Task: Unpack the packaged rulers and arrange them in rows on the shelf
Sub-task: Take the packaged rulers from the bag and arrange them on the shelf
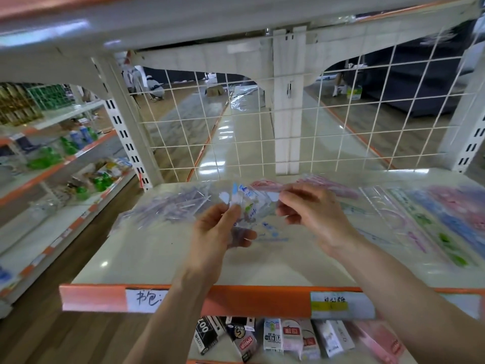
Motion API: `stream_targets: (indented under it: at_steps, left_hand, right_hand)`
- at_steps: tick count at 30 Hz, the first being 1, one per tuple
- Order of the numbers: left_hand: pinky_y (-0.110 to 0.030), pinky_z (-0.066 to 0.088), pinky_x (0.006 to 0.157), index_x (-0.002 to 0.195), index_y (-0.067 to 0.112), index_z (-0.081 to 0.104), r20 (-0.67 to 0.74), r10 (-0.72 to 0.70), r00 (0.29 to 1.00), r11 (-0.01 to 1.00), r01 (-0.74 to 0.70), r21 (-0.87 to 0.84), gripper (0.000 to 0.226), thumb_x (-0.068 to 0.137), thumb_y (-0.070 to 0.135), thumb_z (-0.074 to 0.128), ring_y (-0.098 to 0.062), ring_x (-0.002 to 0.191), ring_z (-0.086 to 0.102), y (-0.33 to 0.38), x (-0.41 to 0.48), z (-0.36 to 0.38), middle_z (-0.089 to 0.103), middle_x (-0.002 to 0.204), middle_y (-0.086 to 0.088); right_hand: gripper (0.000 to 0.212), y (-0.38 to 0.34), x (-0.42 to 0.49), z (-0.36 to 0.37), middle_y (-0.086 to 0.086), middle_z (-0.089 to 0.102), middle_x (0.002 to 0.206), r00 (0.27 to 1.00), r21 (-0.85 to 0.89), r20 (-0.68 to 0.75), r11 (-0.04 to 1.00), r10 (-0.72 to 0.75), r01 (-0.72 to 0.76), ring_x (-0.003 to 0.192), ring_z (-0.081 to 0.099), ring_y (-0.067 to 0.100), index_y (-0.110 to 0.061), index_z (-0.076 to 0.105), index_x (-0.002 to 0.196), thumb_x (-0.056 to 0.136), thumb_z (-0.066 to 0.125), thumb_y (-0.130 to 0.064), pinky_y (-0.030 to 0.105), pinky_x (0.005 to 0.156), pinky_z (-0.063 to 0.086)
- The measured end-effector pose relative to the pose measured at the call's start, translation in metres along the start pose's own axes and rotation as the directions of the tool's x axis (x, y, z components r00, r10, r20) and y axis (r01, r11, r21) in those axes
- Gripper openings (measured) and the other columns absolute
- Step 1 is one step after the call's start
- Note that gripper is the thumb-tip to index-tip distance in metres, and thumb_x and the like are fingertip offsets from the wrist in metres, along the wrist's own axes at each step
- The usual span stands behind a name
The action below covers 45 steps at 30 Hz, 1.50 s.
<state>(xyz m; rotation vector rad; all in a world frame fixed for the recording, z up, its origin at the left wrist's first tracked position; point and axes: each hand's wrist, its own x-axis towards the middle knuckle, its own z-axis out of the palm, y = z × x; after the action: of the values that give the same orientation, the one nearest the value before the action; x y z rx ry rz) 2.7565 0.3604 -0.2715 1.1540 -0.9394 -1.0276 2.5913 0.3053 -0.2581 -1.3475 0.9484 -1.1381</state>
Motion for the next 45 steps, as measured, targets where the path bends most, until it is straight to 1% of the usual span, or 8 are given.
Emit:
stream_targets:
  at_steps: [10,15,18,21,30,36,42,45]
  left_hand:
    - [-0.025,0.048,0.047,0.086,0.009,0.056,-0.076,0.034,0.997,0.999,-0.037,-0.040,0.017,0.098,0.018,0.048,-0.021,0.053,0.064,-0.003,0.003,-0.003,0.068,0.081,-0.009]
    - [-0.026,0.048,0.046,0.105,0.000,0.054,-0.146,0.030,0.989,0.993,-0.047,-0.112,0.023,0.100,0.020,0.044,-0.021,0.052,0.063,-0.003,0.007,-0.009,0.073,0.091,-0.014]
    - [-0.027,0.047,0.045,0.104,0.000,0.052,-0.111,0.034,0.993,0.995,-0.044,-0.092,0.023,0.100,0.021,0.045,-0.024,0.051,0.062,-0.004,0.006,-0.006,0.073,0.091,-0.015]
    - [-0.028,0.045,0.045,0.099,0.003,0.052,-0.049,0.032,0.998,0.993,-0.038,-0.115,0.017,0.100,0.018,0.042,-0.025,0.050,0.060,-0.002,0.004,-0.003,0.068,0.081,-0.015]
    - [-0.037,0.046,0.058,0.106,-0.006,0.054,0.044,0.052,0.998,0.992,-0.047,-0.113,0.036,0.102,0.020,0.031,-0.027,0.064,0.055,-0.002,0.003,-0.006,0.059,0.076,-0.016]
    - [-0.029,0.041,0.050,0.087,0.006,0.056,0.038,0.058,0.998,0.997,-0.056,-0.049,0.015,0.098,0.010,0.045,-0.014,0.049,0.055,-0.001,0.000,-0.003,0.057,0.056,-0.001]
    - [-0.024,0.035,0.044,0.088,0.008,0.063,0.068,0.076,0.995,0.996,-0.079,0.037,0.010,0.093,0.010,0.056,-0.015,0.045,0.049,-0.005,0.003,-0.005,0.062,0.084,-0.032]
    - [-0.025,0.034,0.044,0.084,0.009,0.064,0.053,0.083,0.995,0.996,-0.085,0.032,0.010,0.092,0.009,0.058,-0.014,0.043,0.046,-0.007,0.004,-0.006,0.058,0.063,-0.018]
  right_hand:
    - [0.012,-0.006,0.000,-0.009,0.003,0.072,0.072,1.000,-0.109,0.014,0.994,0.008,-0.007,0.064,0.067,0.009,-0.008,0.069,0.097,0.087,0.063,-0.004,0.019,0.057,0.053]
    - [0.012,-0.016,0.001,-0.012,-0.001,0.070,0.070,0.926,-0.098,-0.244,0.957,-0.289,0.273,0.065,0.065,0.005,-0.015,0.067,0.081,0.086,0.065,-0.004,0.016,0.064,0.053]
    - [0.008,-0.009,-0.005,-0.001,0.004,0.068,0.087,0.643,-0.581,0.023,0.513,-0.766,0.632,0.078,0.064,0.010,-0.006,0.068,0.082,0.085,0.063,-0.011,0.018,0.073,0.050]
    - [0.018,0.013,-0.013,0.016,0.003,0.069,0.094,0.513,-0.742,0.383,0.075,-0.768,0.666,0.084,0.064,0.018,-0.009,0.070,0.079,0.084,0.058,-0.021,0.028,0.075,0.050]
    - [0.022,0.023,-0.020,0.032,-0.001,0.066,0.092,0.624,-0.799,0.438,0.037,-0.647,0.600,0.074,0.064,0.016,-0.014,0.069,0.082,0.082,0.052,-0.029,0.029,0.065,0.048]
    - [0.031,0.011,-0.021,0.030,0.001,0.064,0.093,0.655,-0.764,0.490,0.078,-0.575,0.640,0.081,0.062,0.019,-0.014,0.070,0.083,0.085,0.049,-0.038,0.032,0.071,0.051]
    - [0.035,-0.016,0.018,-0.003,0.005,0.055,0.130,0.727,-0.810,0.472,0.081,-0.500,0.581,0.114,0.052,0.027,-0.015,0.062,0.120,0.086,0.060,-0.006,0.043,0.090,0.047]
    - [0.035,-0.020,0.024,-0.009,-0.003,0.061,0.125,0.766,-0.797,0.511,0.120,-0.390,0.592,0.113,0.052,0.021,-0.019,0.059,0.127,0.092,0.056,-0.017,0.034,0.093,0.042]
